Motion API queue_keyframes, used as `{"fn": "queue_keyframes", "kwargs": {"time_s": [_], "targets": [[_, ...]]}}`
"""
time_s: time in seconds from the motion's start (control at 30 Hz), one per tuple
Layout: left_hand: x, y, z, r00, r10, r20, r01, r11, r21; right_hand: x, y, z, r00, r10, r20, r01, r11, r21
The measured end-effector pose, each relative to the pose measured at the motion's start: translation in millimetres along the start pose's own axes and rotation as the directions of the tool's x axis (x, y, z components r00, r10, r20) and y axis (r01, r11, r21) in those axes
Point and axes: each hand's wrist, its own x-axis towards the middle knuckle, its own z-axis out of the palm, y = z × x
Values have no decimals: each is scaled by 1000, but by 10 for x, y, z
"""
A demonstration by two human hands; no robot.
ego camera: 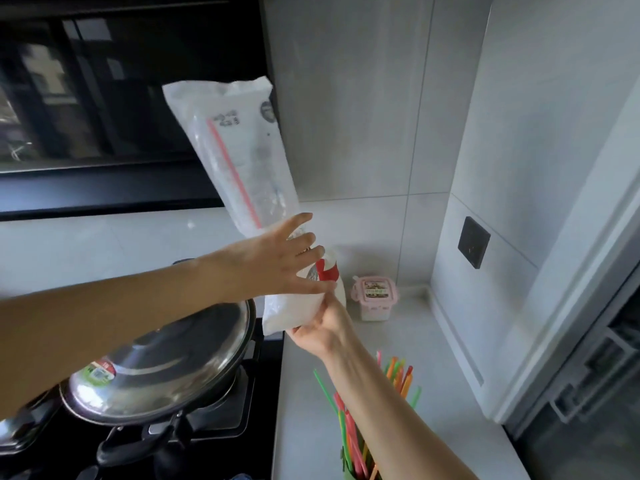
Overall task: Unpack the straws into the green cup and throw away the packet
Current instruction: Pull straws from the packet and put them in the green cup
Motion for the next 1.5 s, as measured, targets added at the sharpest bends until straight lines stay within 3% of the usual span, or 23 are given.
{"fn": "queue_keyframes", "kwargs": {"time_s": [0.13, 0.37, 0.53, 0.63, 0.73, 0.8, 0.87, 0.97, 1.03, 1.07, 1.17, 1.27, 1.33, 1.43, 1.5], "targets": [[-40, 2, -22, 999, 29, -14, -28, 999, 34, 60, -27, 39, 993, -11, -119, 17, 999, 52], [-70, -66, 43, 998, -44, -37, 45, 999, 18, 28, -49, -28, 994, -22, -104, 26, 999, 42], [-143, -52, 197, 984, -173, -48, 169, 982, -81, -235, -203, -206, 998, -46, -52, 33, 973, -230], [-181, -3, 309, 955, -295, -2, 290, 940, -180, -417, -393, -327, 962, -260, -78, 205, 884, -421], [-216, 90, 391, 893, -425, 149, 448, 809, -379, -624, -741, -487, 859, -508, -72, 446, 809, -383], [-218, 185, 434, 839, -481, 253, 539, 676, -503, -778, -1010, -598, 789, -607, -98, 566, 780, -267], [-215, 287, 482, 783, -531, 323, 604, 527, -598, -899, -1214, -681, 696, -707, -129, 658, 699, -279], [-203, 387, 528, 730, -571, 376, 642, 383, -664, -1032, -1385, -721, 455, -879, -143, 704, 454, -546], [-199, 383, 517, 694, -620, 367, 654, 330, -681, -1147, -1418, -644, 334, -943, -12, 683, 250, -686], [-200, 361, 490, 661, -659, 359, 661, 285, -695, -1204, -1411, -594, 318, -943, 94, 667, 153, -729], [-195, 283, 361, 577, -733, 360, 654, 151, -741, -1288, -1314, -513, 408, -800, 439, 583, -141, -800], [-175, 241, 171, 547, -765, 340, 604, 79, -793, -1238, -1084, -534, 521, -601, 607, 507, -354, -786], [-156, 250, 25, 529, -780, 334, 554, 20, -832, -1150, -912, -624, 610, -464, 643, 442, -474, -761], [-138, 298, -166, 502, -786, 360, 476, -96, -874, -968, -678, -869, 794, -268, 546, 277, -640, -717], [-144, 327, -287, 480, -764, 430, 433, -220, -874, -851, -553, -1057, 845, -197, 497, 209, -733, -647]]}}
